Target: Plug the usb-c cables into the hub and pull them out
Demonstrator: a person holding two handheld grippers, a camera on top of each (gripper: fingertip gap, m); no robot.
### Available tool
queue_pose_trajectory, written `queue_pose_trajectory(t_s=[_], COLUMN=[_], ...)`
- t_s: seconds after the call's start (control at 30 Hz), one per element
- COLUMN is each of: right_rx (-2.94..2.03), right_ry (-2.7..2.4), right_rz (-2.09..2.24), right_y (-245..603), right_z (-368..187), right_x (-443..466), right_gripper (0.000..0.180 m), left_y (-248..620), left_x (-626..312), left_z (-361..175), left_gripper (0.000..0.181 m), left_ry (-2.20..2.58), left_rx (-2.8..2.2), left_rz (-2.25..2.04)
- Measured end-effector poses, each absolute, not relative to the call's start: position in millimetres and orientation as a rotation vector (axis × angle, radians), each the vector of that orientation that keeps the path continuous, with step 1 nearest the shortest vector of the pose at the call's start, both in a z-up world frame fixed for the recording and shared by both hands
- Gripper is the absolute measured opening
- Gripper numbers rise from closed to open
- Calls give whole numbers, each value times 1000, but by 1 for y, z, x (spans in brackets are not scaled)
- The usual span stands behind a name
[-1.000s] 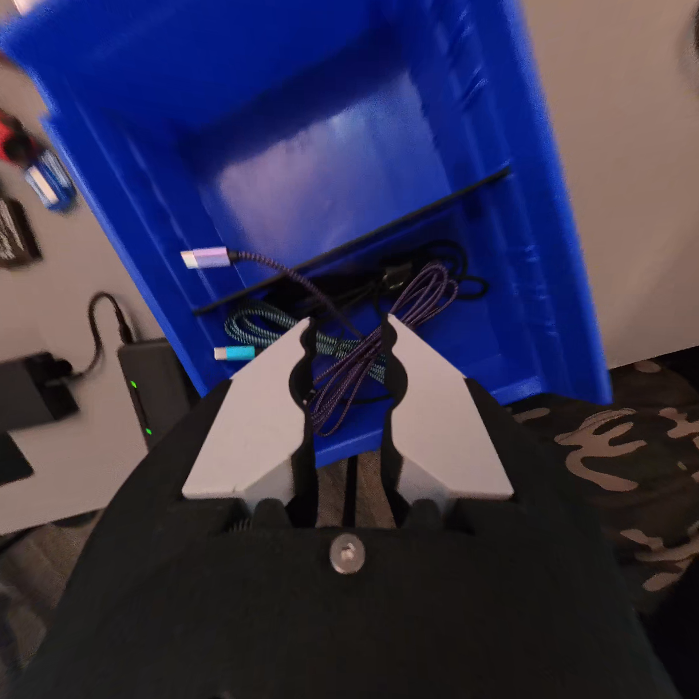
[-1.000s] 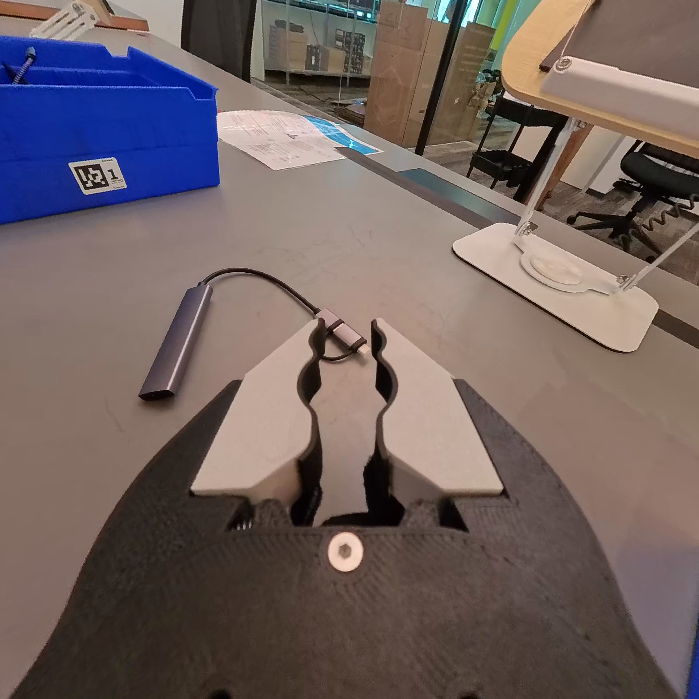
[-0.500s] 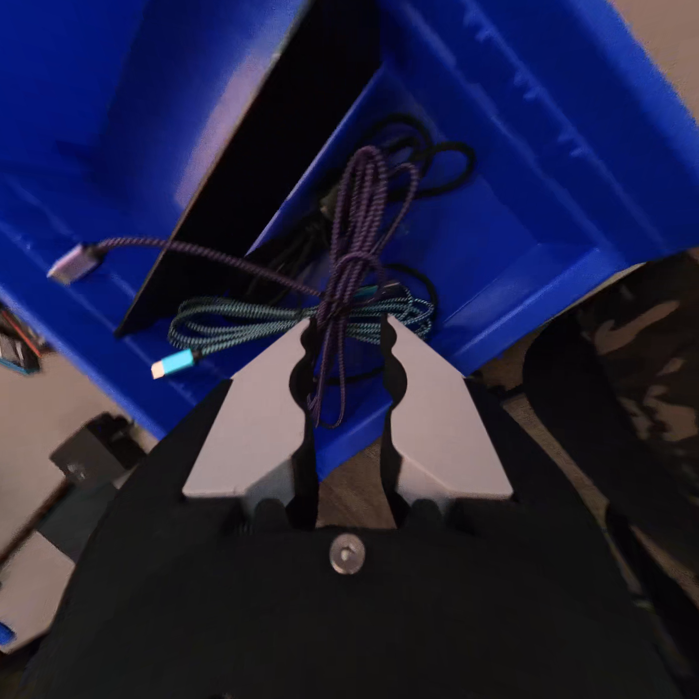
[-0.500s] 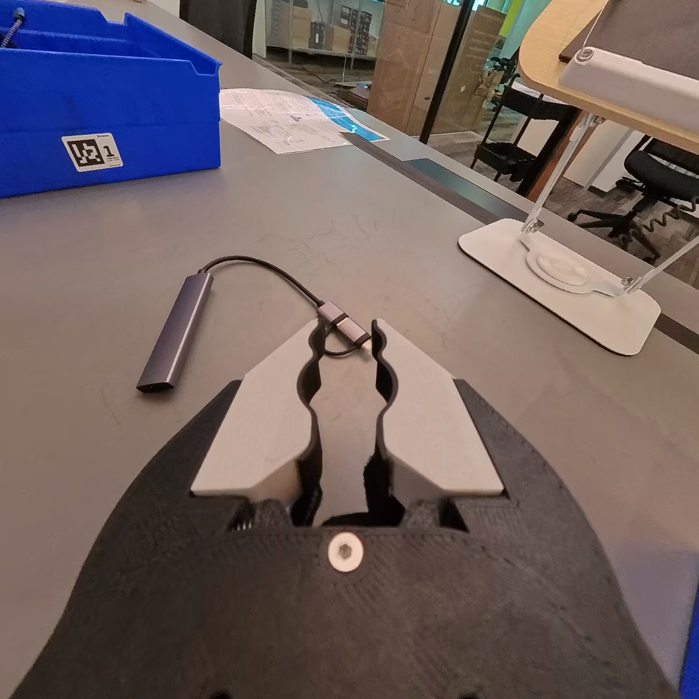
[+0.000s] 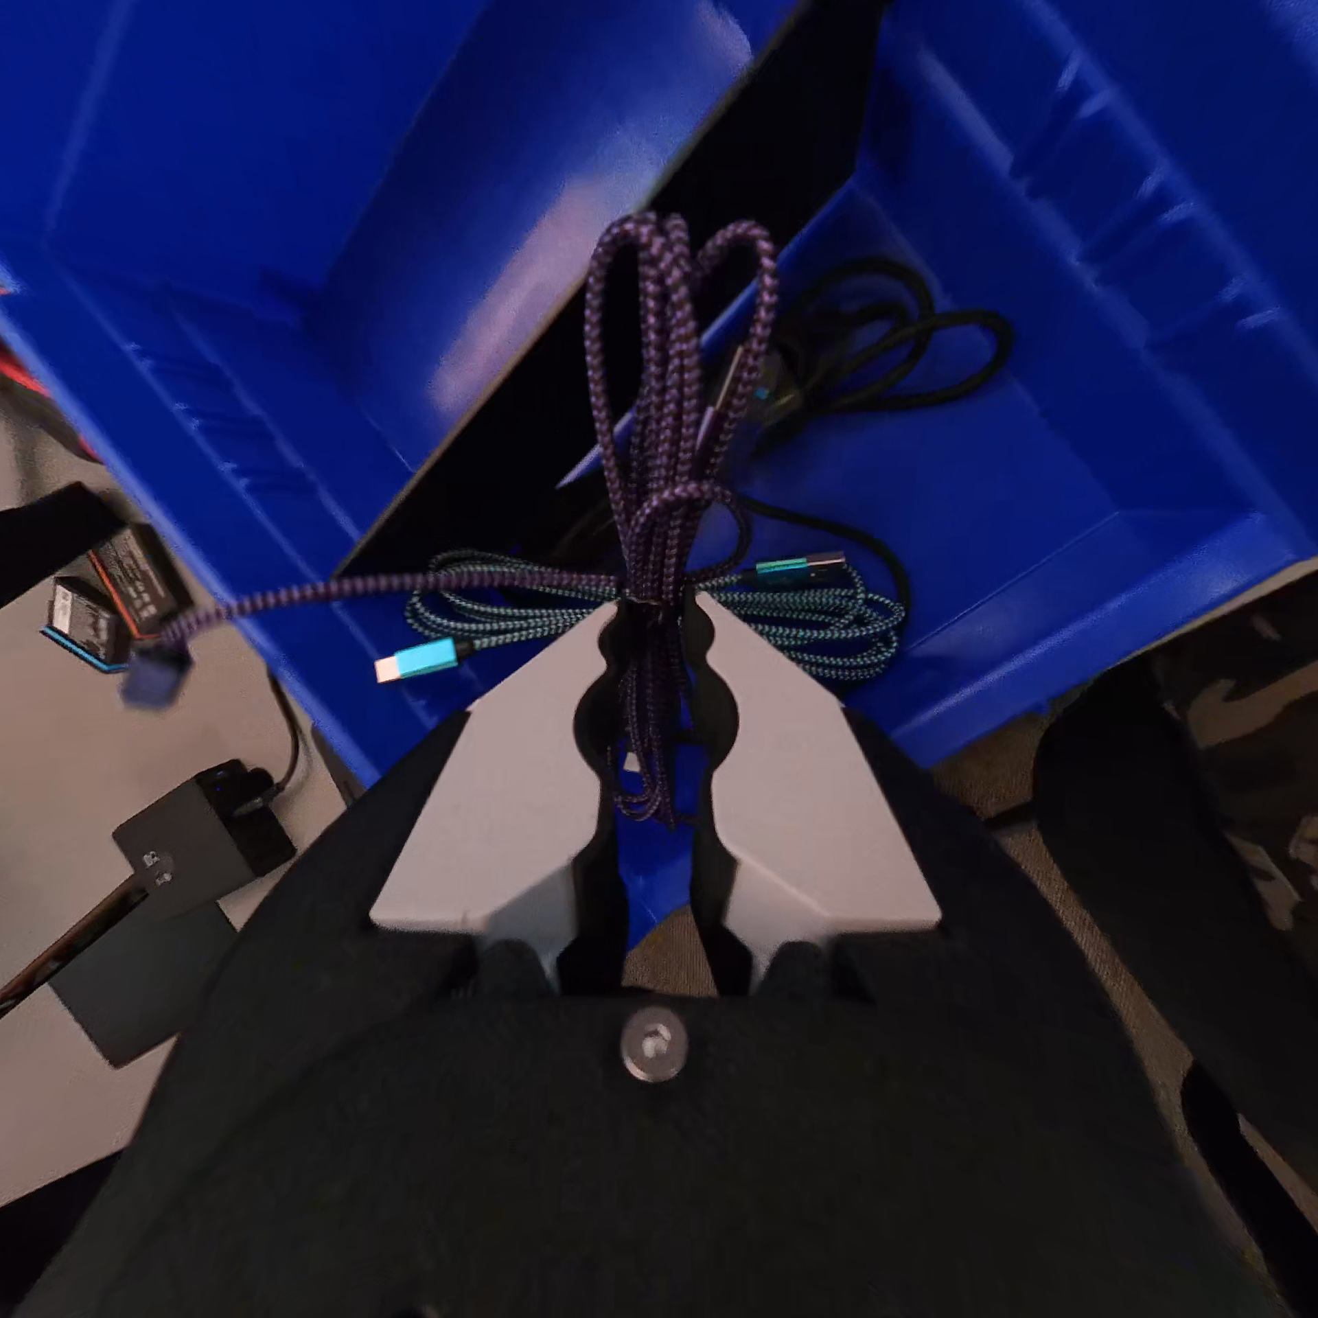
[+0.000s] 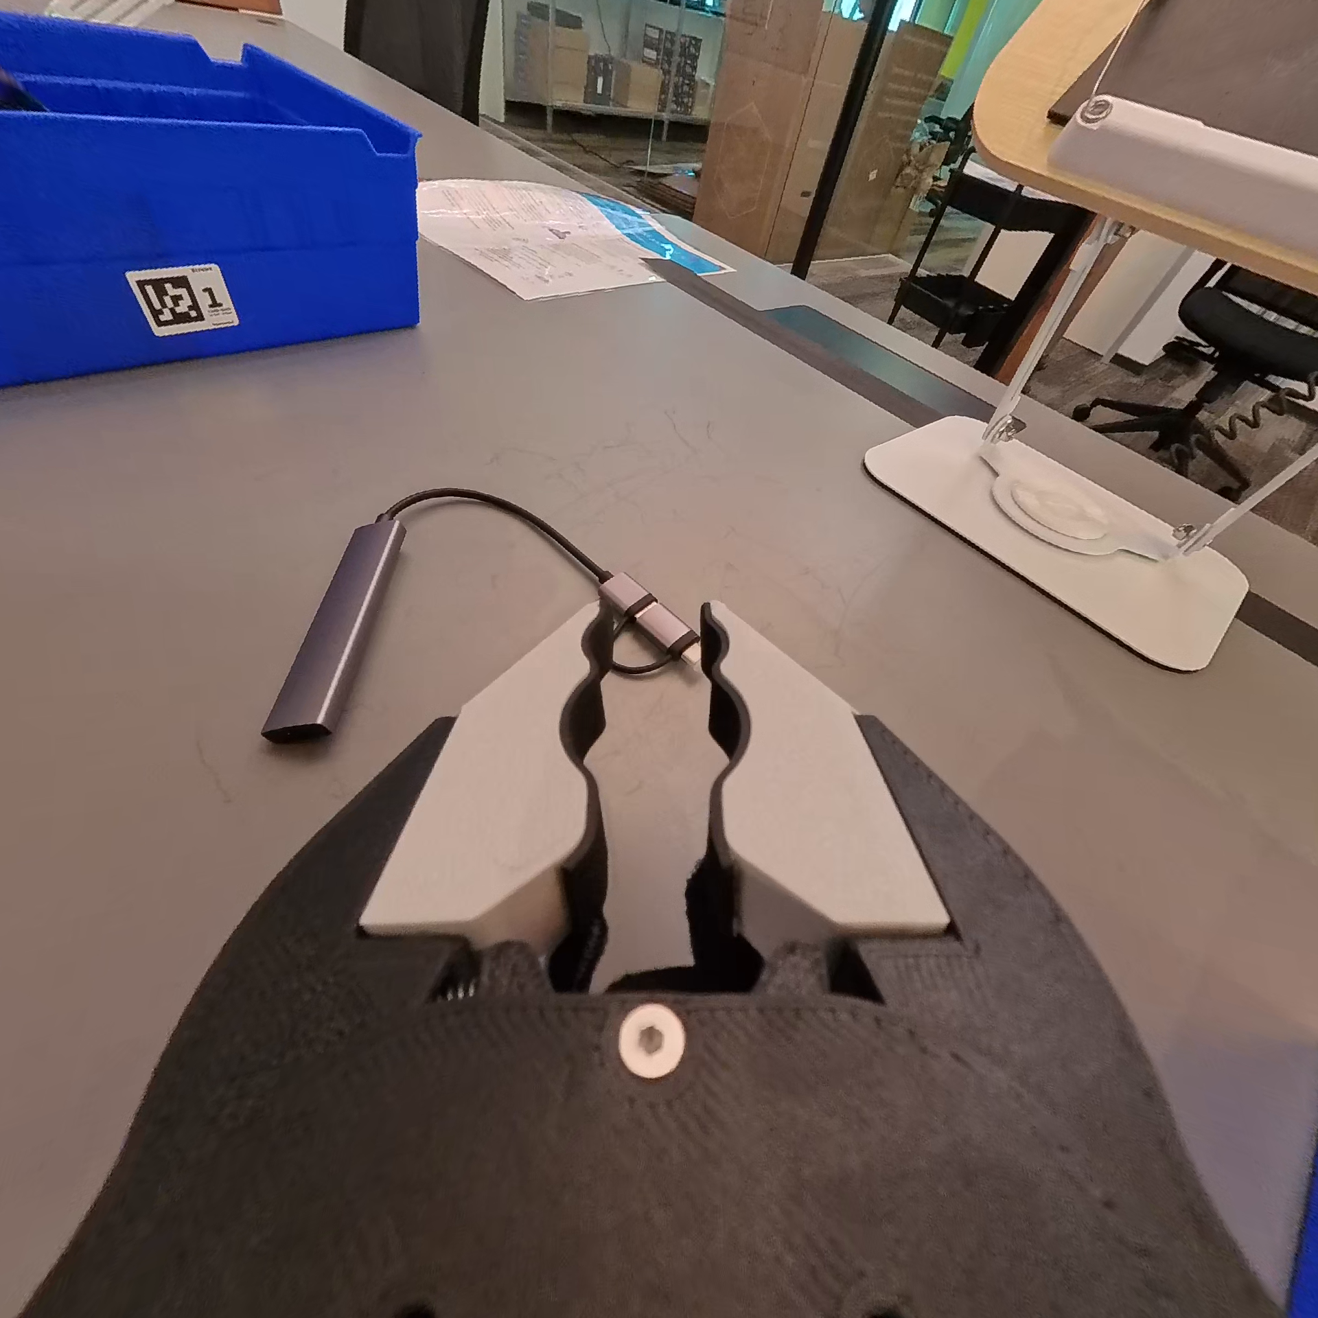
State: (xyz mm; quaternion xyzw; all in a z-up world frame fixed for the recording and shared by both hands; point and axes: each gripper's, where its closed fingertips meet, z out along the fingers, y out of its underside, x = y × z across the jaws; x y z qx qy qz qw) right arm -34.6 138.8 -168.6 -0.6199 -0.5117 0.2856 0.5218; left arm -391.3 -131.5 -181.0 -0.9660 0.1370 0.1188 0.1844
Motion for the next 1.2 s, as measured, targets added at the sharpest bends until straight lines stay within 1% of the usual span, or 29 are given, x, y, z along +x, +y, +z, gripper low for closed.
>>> queue_pose_trajectory(t_s=[0.2,0.33,0.47,0.6,0.73,0.9,1.03,1.1,1.17,1.2], right_rx=[-1484,-1481,-1484,-1493,-1497,-1495,-1475,-1437,-1403,-1365], right_ry=[-1221,-1207,-1172,-1114,-1014,-799,-718,-763,-802,-811], right_rz=[689,692,702,719,756,852,951,1015,1125,1196], right_y=[139,140,143,149,158,177,182,172,163,157], right_z=[-168,-166,-163,-158,-149,-132,-124,-121,-119,-113], right_x=[-34,-33,-31,-25,-15,9,19,12,5,4], right_gripper=[22,22,22,22,26,38,43,41,44,43], left_y=[-116,-100,-71,-31,18,63,70,64,61,59], left_x=[-390,-370,-306,-221,-146,-74,-47,-34,-27,-26], left_z=[-122,-62,-16,-7,-27,-95,-143,-159,-174,-182], left_gripper=[13,12,12,11,11,11,11,11,11,11], left_ry=[233,209,367,536,660,892,1159,1287,1336,1382], left_rx=[-2486,-2301,-2192,-2169,-2189,-2287,-2260,-2192,-2153,-2128], left_rz=[216,182,143,19,-98,-70,156,179,214,254])
